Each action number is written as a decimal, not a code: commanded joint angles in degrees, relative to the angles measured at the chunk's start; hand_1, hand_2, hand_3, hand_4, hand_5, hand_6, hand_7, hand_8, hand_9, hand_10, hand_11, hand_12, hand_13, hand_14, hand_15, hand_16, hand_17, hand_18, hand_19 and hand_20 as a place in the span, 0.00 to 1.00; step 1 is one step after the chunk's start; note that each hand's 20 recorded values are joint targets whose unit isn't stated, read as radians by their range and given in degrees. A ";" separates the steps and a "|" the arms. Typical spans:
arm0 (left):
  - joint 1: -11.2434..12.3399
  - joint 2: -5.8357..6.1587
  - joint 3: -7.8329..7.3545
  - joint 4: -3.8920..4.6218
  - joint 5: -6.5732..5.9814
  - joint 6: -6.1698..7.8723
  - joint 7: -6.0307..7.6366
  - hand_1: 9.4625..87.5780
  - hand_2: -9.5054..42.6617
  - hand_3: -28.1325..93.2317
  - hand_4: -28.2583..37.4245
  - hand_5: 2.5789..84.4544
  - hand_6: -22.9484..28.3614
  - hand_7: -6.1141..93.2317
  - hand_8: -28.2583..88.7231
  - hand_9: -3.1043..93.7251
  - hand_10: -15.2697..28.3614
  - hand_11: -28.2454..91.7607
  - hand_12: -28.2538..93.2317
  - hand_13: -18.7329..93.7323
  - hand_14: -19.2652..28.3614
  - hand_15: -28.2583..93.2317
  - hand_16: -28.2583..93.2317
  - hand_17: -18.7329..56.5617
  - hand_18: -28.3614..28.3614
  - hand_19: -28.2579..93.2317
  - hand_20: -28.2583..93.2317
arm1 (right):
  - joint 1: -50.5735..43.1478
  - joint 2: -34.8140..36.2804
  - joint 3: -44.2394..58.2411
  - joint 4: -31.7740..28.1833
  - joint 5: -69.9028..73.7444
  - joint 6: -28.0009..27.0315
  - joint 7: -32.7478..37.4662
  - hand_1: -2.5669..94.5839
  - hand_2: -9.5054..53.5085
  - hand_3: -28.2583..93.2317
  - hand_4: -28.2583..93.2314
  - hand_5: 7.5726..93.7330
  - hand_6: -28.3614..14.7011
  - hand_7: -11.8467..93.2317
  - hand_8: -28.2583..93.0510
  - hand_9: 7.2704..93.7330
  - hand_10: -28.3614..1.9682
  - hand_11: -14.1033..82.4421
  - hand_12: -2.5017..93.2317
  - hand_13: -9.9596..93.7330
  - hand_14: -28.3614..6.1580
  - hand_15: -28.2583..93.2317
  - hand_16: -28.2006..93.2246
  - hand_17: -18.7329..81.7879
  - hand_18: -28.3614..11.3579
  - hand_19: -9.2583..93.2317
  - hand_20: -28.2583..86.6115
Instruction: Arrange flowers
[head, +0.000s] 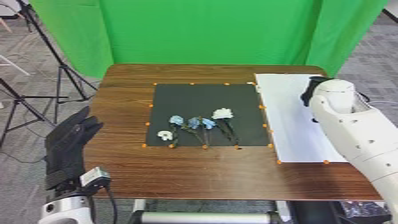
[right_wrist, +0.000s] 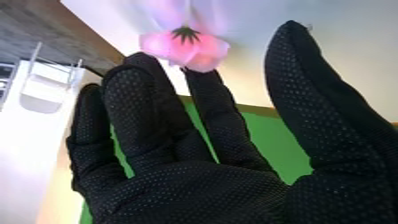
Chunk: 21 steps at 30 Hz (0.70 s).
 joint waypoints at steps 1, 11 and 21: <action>0.28 -0.26 0.05 -0.36 0.64 -0.54 -0.93 0.23 0.25 0.91 0.17 0.50 0.70 0.23 0.15 0.40 0.84 0.60 0.29 0.41 1.00 0.81 0.08 0.14 0.91 0.70 0.38 | -1.45 0.21 0.20 0.75 -0.63 3.49 1.43 0.38 0.05 0.93 0.02 0.50 0.49 0.27 0.14 0.58 0.25 0.39 0.20 0.59 0.25 0.93 0.41 0.27 0.00 0.75 0.61; 0.30 -0.02 0.26 -0.27 0.37 -0.40 -0.59 0.23 0.25 0.91 0.17 0.50 0.70 0.23 0.15 0.40 0.83 0.60 0.29 0.41 1.00 0.81 0.08 0.14 0.91 0.70 0.38 | -2.30 1.30 -2.58 1.13 -3.31 12.05 0.97 0.59 0.00 0.84 0.00 0.72 0.63 0.38 0.23 0.90 0.67 0.27 0.37 0.72 0.50 0.90 0.45 0.35 0.08 0.81 0.55; 0.69 -0.22 0.20 -0.37 0.12 0.08 0.03 0.23 0.25 0.91 0.17 0.50 0.70 0.23 0.15 0.40 0.83 0.60 0.29 0.41 1.00 0.81 0.08 0.14 0.91 0.70 0.38 | -2.72 1.89 -4.15 -0.11 -5.19 18.06 -0.48 0.63 0.00 0.84 0.00 0.81 0.67 0.40 0.24 0.97 0.73 0.28 0.41 0.76 0.57 0.89 0.49 0.38 0.09 0.83 0.54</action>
